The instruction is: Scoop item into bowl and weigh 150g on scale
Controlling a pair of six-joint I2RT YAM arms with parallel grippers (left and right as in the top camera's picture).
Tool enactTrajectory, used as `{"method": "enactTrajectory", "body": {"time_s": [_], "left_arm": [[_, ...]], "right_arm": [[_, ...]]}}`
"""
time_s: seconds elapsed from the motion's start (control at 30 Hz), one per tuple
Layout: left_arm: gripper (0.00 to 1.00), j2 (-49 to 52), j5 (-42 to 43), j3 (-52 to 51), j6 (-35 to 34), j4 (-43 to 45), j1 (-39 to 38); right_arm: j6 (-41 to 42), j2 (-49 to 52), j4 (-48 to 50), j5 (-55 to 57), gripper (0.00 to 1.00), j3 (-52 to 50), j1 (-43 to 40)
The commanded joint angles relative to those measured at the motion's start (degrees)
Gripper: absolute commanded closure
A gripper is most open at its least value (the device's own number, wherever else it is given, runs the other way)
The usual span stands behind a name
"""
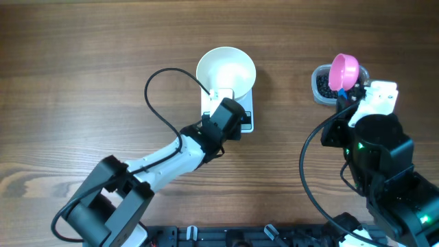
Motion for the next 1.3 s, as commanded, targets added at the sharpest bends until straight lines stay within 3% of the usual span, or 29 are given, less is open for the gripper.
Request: {"method": "enactTrajectory", "body": {"time_s": [0.0,1.27], "left_arm": [[0.96,1.16,2.32,-0.42,2.49,0.48,0.26],[0.96,3.93,4.92,-0.42,6.97,3.26,1.70]], "right_arm": [[-0.63,1.57,0.35,1.03,0.96,1.16,-0.35],[-0.52,5.29,1.18,1.01,0.96,1.16,-0.35]]}}
